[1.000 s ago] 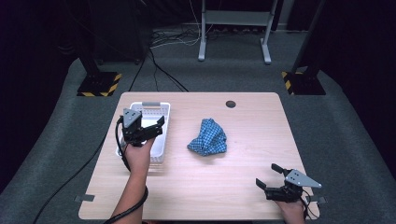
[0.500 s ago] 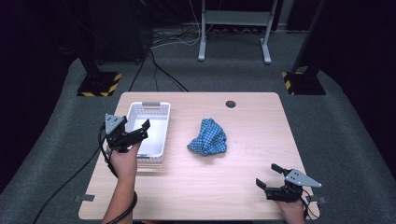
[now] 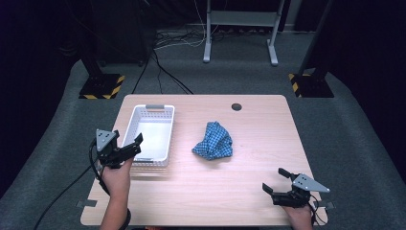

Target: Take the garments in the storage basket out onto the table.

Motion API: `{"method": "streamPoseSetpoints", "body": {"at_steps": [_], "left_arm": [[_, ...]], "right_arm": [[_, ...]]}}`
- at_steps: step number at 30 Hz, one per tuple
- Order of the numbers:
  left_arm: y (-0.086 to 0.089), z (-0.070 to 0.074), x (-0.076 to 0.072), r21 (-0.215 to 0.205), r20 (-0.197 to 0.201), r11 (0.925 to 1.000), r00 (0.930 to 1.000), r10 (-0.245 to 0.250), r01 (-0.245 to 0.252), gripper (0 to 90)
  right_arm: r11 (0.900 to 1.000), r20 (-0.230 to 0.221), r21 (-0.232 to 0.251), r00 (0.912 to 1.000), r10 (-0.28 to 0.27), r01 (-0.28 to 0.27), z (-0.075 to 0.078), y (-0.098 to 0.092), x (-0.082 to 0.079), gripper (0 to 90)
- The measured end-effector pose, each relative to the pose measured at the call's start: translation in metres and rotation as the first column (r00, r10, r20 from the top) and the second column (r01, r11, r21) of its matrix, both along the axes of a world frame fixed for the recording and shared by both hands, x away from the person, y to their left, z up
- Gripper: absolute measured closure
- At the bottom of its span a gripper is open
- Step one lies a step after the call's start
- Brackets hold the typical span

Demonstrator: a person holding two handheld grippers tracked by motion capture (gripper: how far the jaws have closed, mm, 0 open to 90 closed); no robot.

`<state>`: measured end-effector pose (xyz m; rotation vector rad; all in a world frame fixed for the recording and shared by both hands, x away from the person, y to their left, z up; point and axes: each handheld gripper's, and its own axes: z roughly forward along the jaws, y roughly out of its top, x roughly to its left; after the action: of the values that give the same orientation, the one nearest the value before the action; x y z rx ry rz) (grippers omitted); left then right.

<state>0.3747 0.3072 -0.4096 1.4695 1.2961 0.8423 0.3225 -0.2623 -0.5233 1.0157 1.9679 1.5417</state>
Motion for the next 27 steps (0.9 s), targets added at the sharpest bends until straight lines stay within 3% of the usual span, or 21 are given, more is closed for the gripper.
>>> {"method": "streamPoseSetpoints", "body": {"at_steps": [11,20,27], "left_arm": [[0.012,-0.025,-0.016,0.025,0.010,0.9996,0.9999,0.008,-0.008,10.0],[0.012,-0.047,-0.029,0.047,0.019,0.9989,0.9998,-0.001,0.000,11.0],[0.011,-0.061,-0.037,0.063,0.005,0.9979,0.9999,-0.013,0.013,11.3]], "right_arm": [[1.000,0.003,0.002,1.0000,-0.003,0.003,0.000,0.000,0.000,5.9],[1.000,0.001,0.001,1.0000,-0.004,0.004,0.000,0.000,0.000,5.9],[1.000,0.002,0.000,1.0000,-0.005,0.005,0.000,0.000,0.000,5.9]]}}
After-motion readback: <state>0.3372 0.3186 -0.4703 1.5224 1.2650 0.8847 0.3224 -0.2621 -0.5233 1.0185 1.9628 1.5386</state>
